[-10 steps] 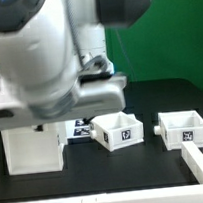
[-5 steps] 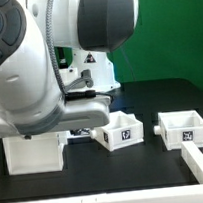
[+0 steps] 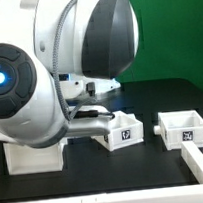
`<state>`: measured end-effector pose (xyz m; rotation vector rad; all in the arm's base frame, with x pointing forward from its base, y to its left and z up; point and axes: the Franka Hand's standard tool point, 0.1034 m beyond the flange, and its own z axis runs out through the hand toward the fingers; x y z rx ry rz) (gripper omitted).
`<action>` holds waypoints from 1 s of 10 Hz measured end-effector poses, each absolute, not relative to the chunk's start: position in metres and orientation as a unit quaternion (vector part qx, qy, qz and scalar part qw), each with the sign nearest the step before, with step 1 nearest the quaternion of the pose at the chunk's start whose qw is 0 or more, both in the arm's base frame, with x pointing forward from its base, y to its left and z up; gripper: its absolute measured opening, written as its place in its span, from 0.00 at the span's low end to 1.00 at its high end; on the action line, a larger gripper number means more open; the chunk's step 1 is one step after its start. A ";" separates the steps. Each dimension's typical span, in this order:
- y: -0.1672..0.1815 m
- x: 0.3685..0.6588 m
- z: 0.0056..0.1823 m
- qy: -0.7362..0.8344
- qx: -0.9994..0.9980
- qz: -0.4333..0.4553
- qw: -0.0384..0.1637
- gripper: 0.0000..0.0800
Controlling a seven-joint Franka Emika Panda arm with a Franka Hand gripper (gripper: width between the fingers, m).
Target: Assemble drawer
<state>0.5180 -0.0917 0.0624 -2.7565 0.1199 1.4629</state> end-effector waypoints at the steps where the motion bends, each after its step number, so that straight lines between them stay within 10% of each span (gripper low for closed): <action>1: -0.092 0.518 0.062 0.038 -0.883 0.469 0.009 0.81; 7: -0.088 0.504 0.052 0.051 -0.872 0.487 0.002 0.81; 9: -0.088 0.504 0.052 0.051 -0.872 0.487 0.002 0.46; 10: -0.088 0.504 0.052 0.051 -0.872 0.487 0.002 0.46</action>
Offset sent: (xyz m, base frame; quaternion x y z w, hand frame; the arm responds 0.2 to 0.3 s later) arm -0.0232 0.0025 -0.0035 -0.0010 -0.0807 0.0518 0.9954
